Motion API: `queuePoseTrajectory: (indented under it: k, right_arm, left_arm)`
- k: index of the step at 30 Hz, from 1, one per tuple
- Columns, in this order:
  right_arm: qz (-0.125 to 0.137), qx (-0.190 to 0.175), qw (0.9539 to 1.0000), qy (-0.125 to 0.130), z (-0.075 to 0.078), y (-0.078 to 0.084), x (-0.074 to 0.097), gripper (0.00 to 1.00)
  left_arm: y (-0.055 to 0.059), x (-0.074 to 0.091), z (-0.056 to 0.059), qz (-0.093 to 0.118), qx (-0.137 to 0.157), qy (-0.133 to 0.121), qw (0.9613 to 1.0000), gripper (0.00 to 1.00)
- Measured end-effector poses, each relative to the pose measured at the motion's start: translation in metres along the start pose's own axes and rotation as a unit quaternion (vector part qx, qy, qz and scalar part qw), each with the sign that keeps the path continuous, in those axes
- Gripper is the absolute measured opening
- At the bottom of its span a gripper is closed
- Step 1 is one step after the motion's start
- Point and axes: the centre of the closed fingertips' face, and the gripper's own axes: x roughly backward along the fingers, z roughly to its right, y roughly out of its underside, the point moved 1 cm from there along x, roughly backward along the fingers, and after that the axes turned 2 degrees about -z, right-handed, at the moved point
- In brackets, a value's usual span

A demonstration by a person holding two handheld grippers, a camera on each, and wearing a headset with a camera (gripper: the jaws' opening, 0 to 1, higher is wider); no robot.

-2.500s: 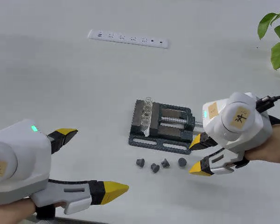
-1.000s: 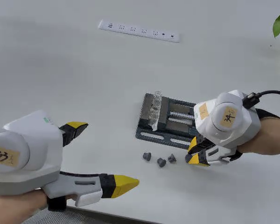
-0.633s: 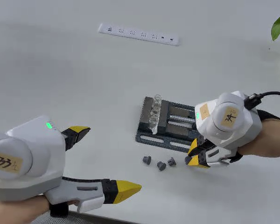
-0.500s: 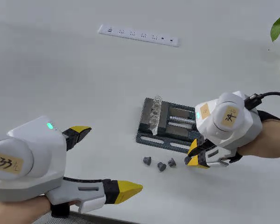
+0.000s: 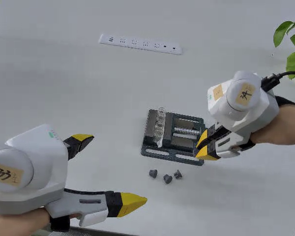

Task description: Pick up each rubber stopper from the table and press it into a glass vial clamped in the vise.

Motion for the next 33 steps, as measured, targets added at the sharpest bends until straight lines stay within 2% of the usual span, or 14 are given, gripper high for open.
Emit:
queuePoseTrajectory:
  k: [1, 5, 7, 11, 13, 19, 33]
  right_arm:
    - [0.000, 0.000, 1.0000, 0.002, 0.003, -0.002, 0.002, 0.06]
    - [0.000, 0.006, 0.9999, 0.012, 0.017, -0.012, 0.012, 0.06]
    - [0.004, 0.006, 0.9999, 0.015, 0.025, -0.020, 0.017, 0.06]
    - [0.003, 0.013, 0.9998, 0.017, 0.037, -0.032, 0.020, 0.06]
    - [0.001, 0.017, 0.9997, 0.015, 0.045, -0.037, 0.020, 0.06]
    - [-0.004, 0.026, 0.9996, 0.003, 0.056, -0.050, 0.017, 0.06]
    - [-0.017, 0.050, 0.9986, -0.010, 0.086, -0.071, -0.004, 0.05]
  left_arm:
    - [0.001, 0.000, -0.001, -0.004, -0.010, 0.000, 0.9999, 0.99]
    - [0.002, -0.003, -0.003, -0.002, -0.007, 0.010, 0.9999, 0.99]
    - [0.003, -0.005, -0.003, -0.005, -0.015, 0.015, 0.9998, 0.99]
    - [0.002, -0.008, -0.004, -0.001, -0.014, 0.020, 0.9997, 0.99]
    - [0.002, -0.011, -0.005, 0.000, -0.013, 0.022, 0.9997, 0.99]
    - [0.004, -0.017, -0.011, 0.002, -0.006, 0.026, 0.9996, 0.99]
    - [0.001, -0.033, -0.023, 0.006, 0.002, 0.031, 0.9995, 0.98]
